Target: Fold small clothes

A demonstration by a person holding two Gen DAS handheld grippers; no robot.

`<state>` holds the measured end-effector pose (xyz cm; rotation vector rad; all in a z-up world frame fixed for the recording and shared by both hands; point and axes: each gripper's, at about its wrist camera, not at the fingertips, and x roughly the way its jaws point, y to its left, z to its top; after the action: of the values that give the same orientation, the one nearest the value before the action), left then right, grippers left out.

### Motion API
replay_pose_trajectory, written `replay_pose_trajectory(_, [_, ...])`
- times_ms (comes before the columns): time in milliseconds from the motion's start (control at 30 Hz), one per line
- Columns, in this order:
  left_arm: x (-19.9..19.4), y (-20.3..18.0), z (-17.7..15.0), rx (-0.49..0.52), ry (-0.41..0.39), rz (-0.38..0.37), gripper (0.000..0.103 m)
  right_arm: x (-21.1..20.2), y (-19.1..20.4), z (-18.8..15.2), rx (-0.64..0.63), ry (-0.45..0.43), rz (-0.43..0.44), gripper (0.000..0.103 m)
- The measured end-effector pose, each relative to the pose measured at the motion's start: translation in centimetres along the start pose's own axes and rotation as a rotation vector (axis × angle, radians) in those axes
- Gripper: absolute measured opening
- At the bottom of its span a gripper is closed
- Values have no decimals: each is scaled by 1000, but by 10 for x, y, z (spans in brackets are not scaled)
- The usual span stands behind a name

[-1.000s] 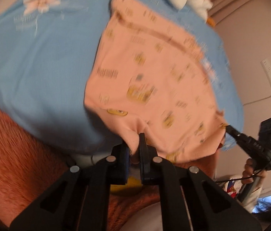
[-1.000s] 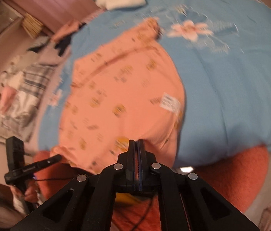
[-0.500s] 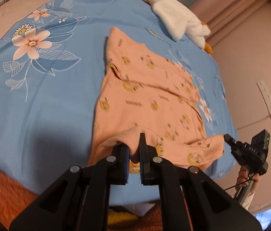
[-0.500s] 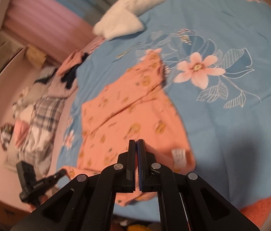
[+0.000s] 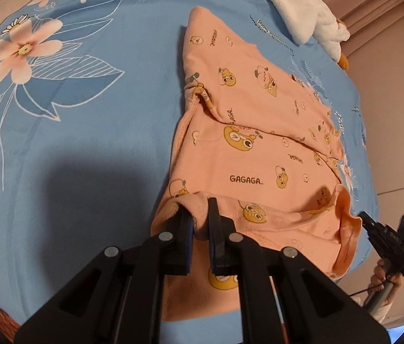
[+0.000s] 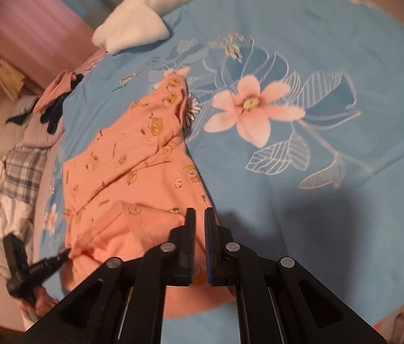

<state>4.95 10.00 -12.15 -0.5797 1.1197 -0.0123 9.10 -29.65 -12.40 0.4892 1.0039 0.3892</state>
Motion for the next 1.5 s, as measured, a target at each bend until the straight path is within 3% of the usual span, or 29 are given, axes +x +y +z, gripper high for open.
replay_pose_trajectory(133, [1, 6, 5, -29, 15, -22, 9, -11, 11, -5, -77, 14, 3, 48])
replay_pose_trajectory(300, [0, 8, 5, -37, 19, -27, 9, -6, 32, -15, -107, 49, 68, 49])
replay_pose_trajectory(367, [0, 8, 5, -38, 19, -27, 9, 7, 39, -17, -127, 77, 55, 49])
replay_pose_trajectory(400, [-1, 8, 5, -39, 20, -27, 9, 12, 42, -18, -131, 85, 43, 48])
replay_pose_trajectory(433, [-1, 7, 5, -39, 20, -25, 9, 19, 44, -18, -135, 94, 23, 38])
replay_pose_trajectory(467, [-2, 7, 6, -35, 21, -22, 9, 25, 44, -17, -128, 101, 10, 16])
replay_pose_trajectory(500, [-1, 5, 6, -33, 21, -21, 9, 28, 45, -16, -125, 109, 9, 5])
replay_pose_trajectory(600, [-3, 2, 7, -22, 18, -18, 9, 29, 46, -8, -107, 89, 64, 5])
replay_pose_trajectory(733, [-7, -5, 10, 9, -3, -29, 9, 25, 37, 18, 8, 29, 140, 5])
replay_pose_trajectory(900, [-2, -7, 23, 1, -17, -30, 9, 50, 16, 44, 152, 34, 99, 5])
replay_pose_trajectory(1000, [4, -5, 30, -21, 3, -29, 9, 64, 7, 46, 196, 63, 45, 5])
replay_pose_trajectory(1067, [4, -4, 32, -27, 17, -42, 9, 63, 2, 44, 229, 54, 57, 5])
replay_pose_trajectory(1167, [-6, -1, 34, -31, 7, -49, 26, 51, 0, 44, 227, 11, 45, 8])
replay_pose_trajectory(1200, [-13, 1, 34, -38, -16, -42, 37, 45, 2, 44, 214, -1, 41, 10])
replay_pose_trajectory(1233, [-20, 3, 34, -42, -38, -32, 46, 40, 4, 43, 198, -7, 35, 20])
replay_pose_trajectory(1267, [-25, 5, 34, -44, -58, -20, 51, 37, 5, 44, 182, -16, 25, 36])
replay_pose_trajectory(1300, [-33, 8, 33, -44, -82, -5, 60, 30, 7, 43, 160, -41, 2, 44])
replay_pose_trajectory(1333, [-37, 10, 32, -43, -102, 3, 64, 25, 8, 44, 143, -64, -18, 52])
replay_pose_trajectory(1400, [-43, 13, 29, -33, -122, 7, 64, 19, 8, 47, 111, -86, -40, 53])
replay_pose_trajectory(1500, [-40, 17, 22, -24, -103, 10, 64, 15, 13, 48, 54, -90, -6, 53])
